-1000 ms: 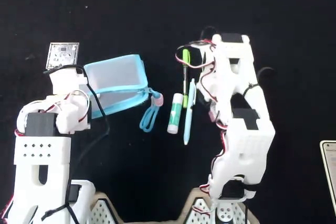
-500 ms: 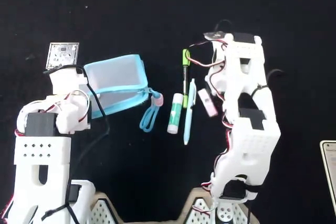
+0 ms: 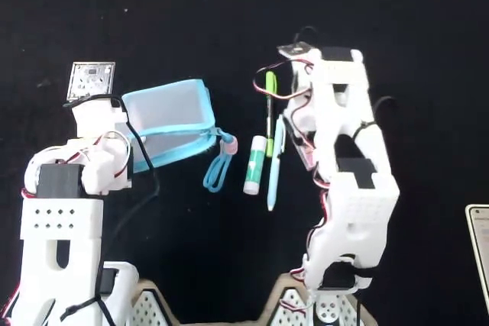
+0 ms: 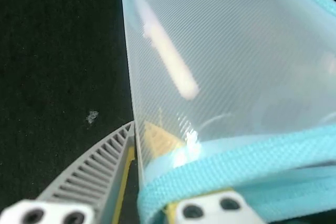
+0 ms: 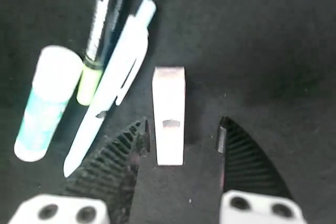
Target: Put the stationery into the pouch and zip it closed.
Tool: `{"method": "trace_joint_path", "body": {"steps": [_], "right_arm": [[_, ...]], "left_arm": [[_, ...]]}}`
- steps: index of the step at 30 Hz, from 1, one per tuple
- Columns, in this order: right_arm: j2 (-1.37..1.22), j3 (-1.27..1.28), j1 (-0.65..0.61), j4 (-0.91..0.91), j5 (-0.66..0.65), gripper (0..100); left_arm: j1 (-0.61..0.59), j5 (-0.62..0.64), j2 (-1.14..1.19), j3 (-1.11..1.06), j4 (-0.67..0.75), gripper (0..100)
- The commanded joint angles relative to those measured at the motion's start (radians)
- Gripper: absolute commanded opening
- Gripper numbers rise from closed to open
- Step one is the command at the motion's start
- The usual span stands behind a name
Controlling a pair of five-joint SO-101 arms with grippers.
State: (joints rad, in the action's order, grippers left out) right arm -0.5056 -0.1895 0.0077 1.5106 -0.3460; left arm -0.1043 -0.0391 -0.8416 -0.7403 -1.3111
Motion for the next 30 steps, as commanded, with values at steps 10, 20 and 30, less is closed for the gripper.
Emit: {"method": "trace_joint_path", "body": {"steps": [10,20,30], "right_arm": [[0.211,0.348,-0.015,-0.42,-0.006,20.1],[0.236,0.415,0.008,-0.476,0.003,1.0],[0.298,0.412,0.032,-0.39,0.008,1.2]], "left_arm": [[0.004,0.003,0.006,-0.036,-0.005,3],[0.004,0.003,0.006,-0.038,-0.006,3],[0.004,0.003,0.006,-0.038,-0.003,3]]}}
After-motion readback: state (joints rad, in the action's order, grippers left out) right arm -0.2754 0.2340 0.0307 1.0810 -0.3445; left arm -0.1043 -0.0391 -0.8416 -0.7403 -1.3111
